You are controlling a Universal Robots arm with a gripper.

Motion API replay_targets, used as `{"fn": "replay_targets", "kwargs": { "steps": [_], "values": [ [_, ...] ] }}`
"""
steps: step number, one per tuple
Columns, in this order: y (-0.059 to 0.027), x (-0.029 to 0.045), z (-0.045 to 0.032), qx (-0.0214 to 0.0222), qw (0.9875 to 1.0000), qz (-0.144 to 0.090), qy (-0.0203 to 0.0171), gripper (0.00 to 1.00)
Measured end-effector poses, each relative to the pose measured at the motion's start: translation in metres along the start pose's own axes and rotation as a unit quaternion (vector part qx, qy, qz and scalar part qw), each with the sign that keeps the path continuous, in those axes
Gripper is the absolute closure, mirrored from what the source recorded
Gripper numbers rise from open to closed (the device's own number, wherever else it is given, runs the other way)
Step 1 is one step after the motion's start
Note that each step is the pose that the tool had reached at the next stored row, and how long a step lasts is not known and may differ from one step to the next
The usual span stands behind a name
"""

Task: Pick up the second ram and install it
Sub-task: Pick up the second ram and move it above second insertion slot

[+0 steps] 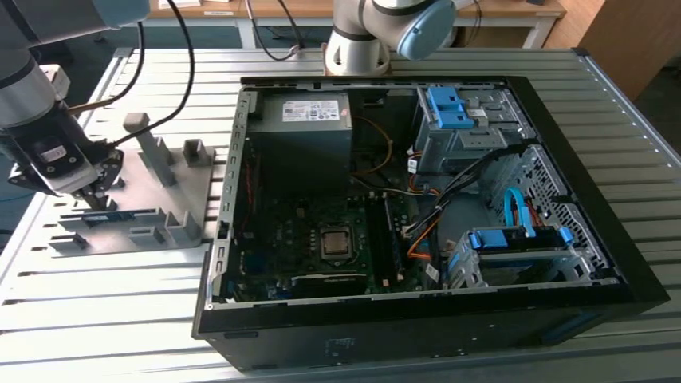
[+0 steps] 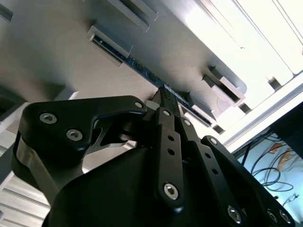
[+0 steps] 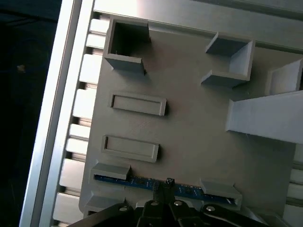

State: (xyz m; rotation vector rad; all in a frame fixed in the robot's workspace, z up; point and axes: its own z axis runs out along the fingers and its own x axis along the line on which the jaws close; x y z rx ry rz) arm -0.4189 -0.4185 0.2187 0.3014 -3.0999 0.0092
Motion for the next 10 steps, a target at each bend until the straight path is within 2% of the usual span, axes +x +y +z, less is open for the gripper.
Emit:
{"fn": "replay_targets", "kwargs": {
  "steps": [10],
  "values": [
    [0.0000, 0.0000, 0.0000, 0.0011, 0.9992, -0.040, -0.0002, 0.90]
  ]
}}
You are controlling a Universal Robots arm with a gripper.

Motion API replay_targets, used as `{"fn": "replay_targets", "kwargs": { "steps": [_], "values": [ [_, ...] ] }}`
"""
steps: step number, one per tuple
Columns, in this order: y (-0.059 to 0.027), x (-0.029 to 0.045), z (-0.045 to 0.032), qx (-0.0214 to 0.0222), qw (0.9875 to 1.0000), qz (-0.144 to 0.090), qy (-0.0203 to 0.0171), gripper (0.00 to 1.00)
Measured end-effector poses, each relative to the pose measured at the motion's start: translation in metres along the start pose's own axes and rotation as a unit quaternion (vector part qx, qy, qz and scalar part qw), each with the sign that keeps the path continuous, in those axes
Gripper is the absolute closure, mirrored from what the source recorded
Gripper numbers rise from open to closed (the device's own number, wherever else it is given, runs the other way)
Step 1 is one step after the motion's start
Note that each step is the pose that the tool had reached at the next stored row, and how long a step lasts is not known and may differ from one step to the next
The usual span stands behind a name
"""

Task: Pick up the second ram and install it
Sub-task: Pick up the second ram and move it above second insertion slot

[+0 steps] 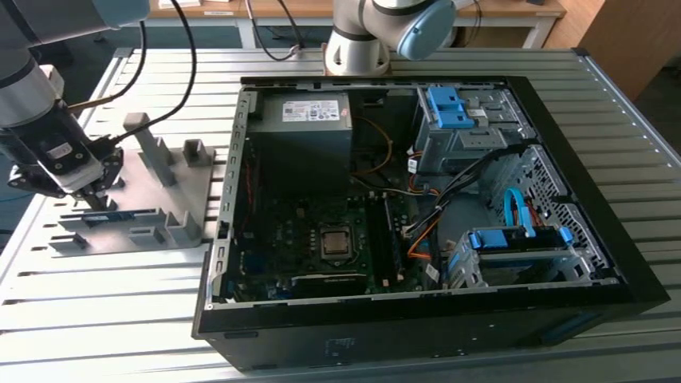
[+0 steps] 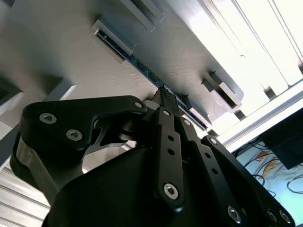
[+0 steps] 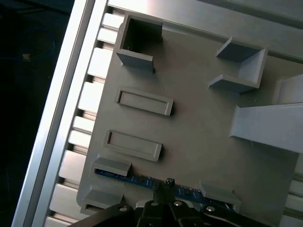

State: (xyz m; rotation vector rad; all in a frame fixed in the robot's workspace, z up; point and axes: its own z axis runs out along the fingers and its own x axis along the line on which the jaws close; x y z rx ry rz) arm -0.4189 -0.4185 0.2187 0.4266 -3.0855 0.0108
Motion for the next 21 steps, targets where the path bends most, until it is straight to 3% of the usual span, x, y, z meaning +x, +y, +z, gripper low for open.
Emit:
{"fn": "replay_targets", "kwargs": {
  "steps": [10, 21],
  "values": [
    [0.0000, 0.0000, 0.0000, 0.0011, 0.9992, -0.039, -0.0001, 0.90],
    [0.0000, 0.0000, 0.0000, 0.0022, 0.9967, -0.081, -0.0002, 0.90]
  ]
}}
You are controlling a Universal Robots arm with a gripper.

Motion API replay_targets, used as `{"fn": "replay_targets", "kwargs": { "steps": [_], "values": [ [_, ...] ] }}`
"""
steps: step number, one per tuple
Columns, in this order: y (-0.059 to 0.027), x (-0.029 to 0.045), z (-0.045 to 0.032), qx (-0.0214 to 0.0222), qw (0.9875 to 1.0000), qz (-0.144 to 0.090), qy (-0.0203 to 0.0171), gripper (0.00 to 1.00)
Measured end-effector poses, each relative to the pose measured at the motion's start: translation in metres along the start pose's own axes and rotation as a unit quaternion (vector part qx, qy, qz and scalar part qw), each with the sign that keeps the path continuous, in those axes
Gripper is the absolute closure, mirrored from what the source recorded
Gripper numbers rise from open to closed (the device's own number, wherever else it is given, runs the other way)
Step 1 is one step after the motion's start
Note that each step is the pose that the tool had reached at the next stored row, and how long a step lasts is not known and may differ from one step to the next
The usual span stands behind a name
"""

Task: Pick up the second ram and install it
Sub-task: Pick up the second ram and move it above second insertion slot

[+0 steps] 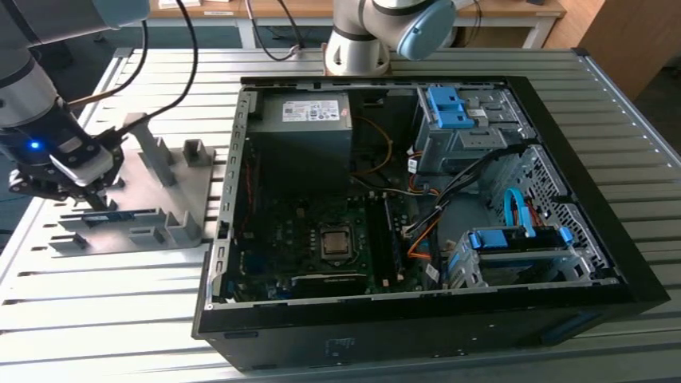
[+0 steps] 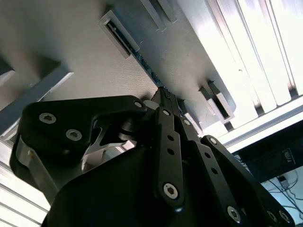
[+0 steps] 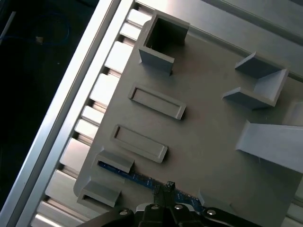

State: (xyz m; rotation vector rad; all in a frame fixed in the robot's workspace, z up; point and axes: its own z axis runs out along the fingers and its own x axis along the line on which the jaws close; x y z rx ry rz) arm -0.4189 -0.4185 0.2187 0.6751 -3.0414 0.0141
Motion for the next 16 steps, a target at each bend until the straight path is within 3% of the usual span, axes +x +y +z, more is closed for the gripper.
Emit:
{"fn": "replay_targets", "kwargs": {
  "steps": [16],
  "values": [
    [0.0000, 0.0000, 0.0000, 0.0016, 0.9984, -0.056, -0.0002, 0.90]
  ]
}}
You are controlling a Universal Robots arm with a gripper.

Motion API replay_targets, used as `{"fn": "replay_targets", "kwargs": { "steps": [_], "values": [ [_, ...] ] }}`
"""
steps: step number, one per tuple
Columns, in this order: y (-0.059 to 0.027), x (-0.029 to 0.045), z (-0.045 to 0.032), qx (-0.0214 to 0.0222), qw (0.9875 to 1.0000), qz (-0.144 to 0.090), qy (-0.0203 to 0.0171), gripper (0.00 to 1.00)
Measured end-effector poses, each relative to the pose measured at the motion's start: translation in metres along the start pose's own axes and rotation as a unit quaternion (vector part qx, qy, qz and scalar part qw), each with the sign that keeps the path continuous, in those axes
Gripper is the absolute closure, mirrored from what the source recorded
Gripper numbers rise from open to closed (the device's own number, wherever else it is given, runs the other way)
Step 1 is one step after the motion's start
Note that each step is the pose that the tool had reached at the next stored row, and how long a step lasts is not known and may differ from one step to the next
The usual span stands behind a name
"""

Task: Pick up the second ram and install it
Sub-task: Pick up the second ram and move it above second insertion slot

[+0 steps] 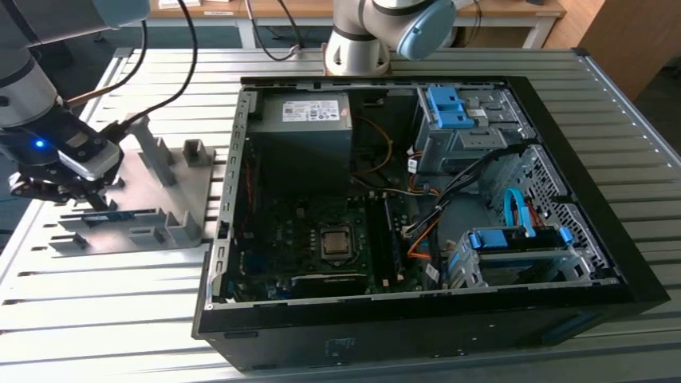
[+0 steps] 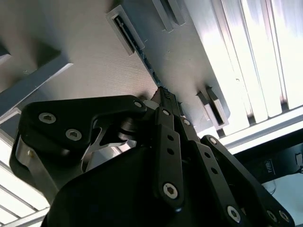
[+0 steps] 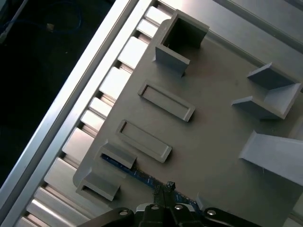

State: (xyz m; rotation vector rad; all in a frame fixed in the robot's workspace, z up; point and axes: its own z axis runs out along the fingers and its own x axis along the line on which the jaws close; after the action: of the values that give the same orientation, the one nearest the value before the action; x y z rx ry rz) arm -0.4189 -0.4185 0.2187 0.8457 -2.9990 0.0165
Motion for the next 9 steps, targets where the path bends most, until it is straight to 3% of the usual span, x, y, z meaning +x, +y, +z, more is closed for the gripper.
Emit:
{"fn": "replay_targets", "kwargs": {
  "steps": [9],
  "values": [
    [0.0000, 0.0000, 0.0000, 0.0007, 0.9996, -0.027, -0.0001, 0.90]
  ]
}}
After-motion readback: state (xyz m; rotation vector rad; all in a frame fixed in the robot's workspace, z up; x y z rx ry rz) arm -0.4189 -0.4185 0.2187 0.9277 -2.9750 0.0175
